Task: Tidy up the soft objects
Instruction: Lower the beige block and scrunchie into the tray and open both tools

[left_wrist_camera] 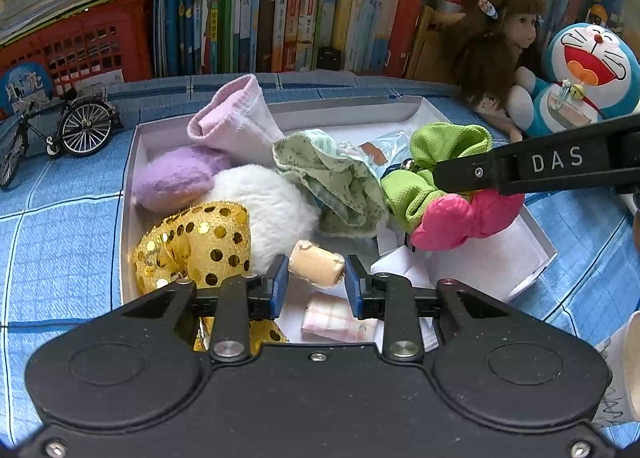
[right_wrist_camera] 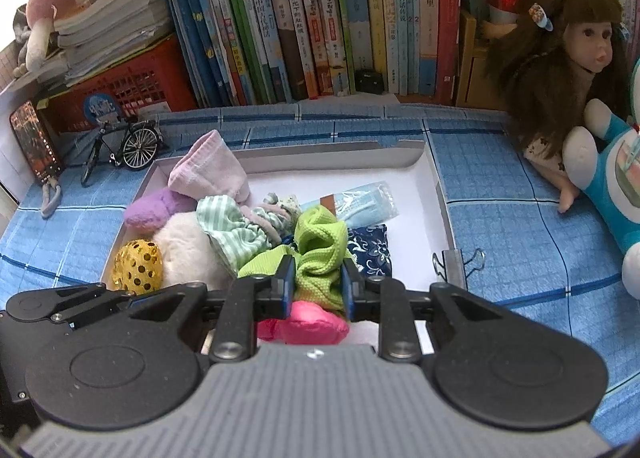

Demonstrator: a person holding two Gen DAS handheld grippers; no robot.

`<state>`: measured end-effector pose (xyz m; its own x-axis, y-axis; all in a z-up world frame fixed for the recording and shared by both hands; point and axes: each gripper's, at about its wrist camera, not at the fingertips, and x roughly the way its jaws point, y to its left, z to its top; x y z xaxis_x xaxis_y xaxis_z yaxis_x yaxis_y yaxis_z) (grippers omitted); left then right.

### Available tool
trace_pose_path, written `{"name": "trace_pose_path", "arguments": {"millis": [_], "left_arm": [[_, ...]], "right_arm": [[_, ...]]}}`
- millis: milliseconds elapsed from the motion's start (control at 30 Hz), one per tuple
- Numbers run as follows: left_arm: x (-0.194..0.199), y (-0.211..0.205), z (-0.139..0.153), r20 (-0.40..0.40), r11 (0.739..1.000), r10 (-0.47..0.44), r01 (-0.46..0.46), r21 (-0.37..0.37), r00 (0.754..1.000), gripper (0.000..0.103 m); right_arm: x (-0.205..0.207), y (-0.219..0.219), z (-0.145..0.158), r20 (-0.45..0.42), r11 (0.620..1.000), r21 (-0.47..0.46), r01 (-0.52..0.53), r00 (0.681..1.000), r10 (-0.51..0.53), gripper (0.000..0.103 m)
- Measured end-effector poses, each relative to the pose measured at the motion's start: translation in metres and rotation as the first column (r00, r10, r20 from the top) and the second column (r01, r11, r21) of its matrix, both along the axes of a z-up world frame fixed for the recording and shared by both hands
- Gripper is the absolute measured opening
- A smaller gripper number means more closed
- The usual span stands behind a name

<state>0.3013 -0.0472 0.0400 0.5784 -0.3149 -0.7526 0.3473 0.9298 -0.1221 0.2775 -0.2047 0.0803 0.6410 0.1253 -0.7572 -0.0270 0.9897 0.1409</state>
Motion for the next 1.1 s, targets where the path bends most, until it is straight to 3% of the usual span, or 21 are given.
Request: {"name": "trace_pose_path", "arguments": {"millis": [467, 533, 567, 700, 1100], "left_arm": [[0.003, 0.001, -0.01, -0.025, 1.0, 0.01, -0.01, -0.001, 1.0, 0.029], [0.003, 0.002, -0.009, -0.025, 1.0, 0.012, -0.012, 0.001, 1.0, 0.03], [0.002, 0.002, -0.008, -0.023, 1.0, 0.014, -0.014, 0.002, 1.0, 0.032], [-0.001, 0.003, -0.002, -0.013, 1.0, 0.018, -0.018, -0.002, 1.0, 0.042], [-0.018, 0.003, 0.025, 0.033, 0.999, 0.038, -0.038, -0.002, 0.999, 0.068]], "right_arm": [[0.001, 0.0, -0.004, -0.007, 1.0, -0.006, -0.005, 1.0, 0.005, 0.033], [0.0, -0.001, -0.003, -0.002, 1.0, 0.002, 0.0, 1.0, 0.0, 0.041], [-0.001, -0.002, -0.003, 0.0, 1.0, 0.007, 0.001, 1.0, -0.001, 0.048], [-0.005, -0.005, 0.001, 0.008, 1.0, 0.028, 0.002, 1.0, -0.002, 0.059], [-0.027, -0.009, 0.022, 0.079, 0.999, 0.051, -0.01, 0.997, 0.006, 0.074]]}}
